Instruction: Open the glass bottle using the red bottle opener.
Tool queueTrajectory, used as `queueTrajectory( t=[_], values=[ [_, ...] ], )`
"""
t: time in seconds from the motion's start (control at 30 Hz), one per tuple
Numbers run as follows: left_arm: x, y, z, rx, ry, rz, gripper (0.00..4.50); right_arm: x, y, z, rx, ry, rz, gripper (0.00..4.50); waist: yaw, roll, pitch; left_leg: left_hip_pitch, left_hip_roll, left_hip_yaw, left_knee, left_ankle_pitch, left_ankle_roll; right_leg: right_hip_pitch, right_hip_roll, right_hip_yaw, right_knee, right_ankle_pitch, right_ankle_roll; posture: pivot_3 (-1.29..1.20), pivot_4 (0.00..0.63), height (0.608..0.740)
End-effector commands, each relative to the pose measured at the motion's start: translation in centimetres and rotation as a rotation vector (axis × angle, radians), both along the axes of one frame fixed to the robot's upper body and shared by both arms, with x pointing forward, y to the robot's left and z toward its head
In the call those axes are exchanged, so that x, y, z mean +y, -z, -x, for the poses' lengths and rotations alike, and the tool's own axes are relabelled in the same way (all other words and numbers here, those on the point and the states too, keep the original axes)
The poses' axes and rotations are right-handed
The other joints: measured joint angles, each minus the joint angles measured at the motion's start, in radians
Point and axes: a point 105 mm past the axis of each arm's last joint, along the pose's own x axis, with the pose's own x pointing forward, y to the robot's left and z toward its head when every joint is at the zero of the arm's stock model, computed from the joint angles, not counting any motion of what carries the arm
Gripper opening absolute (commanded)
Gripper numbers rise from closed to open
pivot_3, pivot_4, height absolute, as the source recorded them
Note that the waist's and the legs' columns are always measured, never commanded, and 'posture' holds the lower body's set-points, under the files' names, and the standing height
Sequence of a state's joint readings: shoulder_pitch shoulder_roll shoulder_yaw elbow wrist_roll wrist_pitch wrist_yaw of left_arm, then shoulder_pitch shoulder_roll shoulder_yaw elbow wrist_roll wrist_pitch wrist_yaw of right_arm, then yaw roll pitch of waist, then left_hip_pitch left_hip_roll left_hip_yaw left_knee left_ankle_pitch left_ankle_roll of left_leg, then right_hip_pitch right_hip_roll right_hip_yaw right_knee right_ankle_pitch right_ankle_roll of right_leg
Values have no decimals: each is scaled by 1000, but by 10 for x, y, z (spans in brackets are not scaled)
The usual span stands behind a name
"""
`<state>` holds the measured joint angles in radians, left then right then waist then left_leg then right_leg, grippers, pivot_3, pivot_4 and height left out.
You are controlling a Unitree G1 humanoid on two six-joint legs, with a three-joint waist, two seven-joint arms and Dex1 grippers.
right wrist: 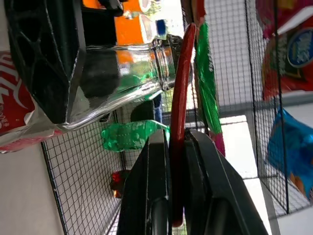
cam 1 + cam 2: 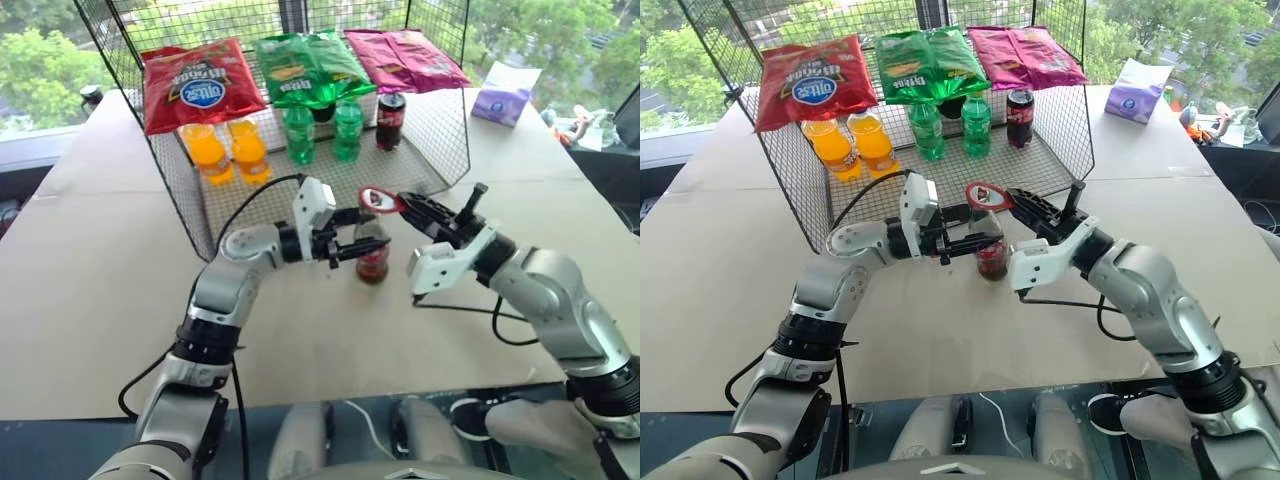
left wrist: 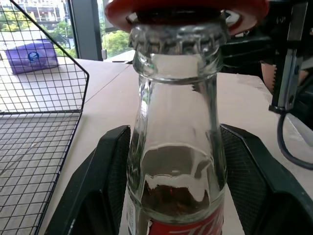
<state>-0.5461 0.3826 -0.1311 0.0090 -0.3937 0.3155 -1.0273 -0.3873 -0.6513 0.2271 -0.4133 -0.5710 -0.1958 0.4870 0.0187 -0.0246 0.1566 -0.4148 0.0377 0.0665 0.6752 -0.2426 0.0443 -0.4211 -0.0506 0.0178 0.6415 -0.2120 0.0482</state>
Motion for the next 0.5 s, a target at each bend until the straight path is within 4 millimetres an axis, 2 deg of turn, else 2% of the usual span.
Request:
queueTrajectory(
  t=[0.03,0.33,0.5],
  values=[
    [2,-9,1,-42,1,10,2261,-12,18,-2,108,20,169,0,-3,0,0,0,0,0,0,0,0,0,0,0,0,0,0,0,150,740],
    [4,-1,1,-35,6,5,2261,-25,1,-5,89,35,219,0,-10,0,0,1,0,1,-3,0,0,0,2,0,-1,0,-1,0,150,740],
    [3,2,1,-34,5,5,2261,-18,-20,-7,53,21,154,0,-11,0,0,1,0,2,-3,0,0,0,2,1,-2,0,0,0,150,740]
  ],
)
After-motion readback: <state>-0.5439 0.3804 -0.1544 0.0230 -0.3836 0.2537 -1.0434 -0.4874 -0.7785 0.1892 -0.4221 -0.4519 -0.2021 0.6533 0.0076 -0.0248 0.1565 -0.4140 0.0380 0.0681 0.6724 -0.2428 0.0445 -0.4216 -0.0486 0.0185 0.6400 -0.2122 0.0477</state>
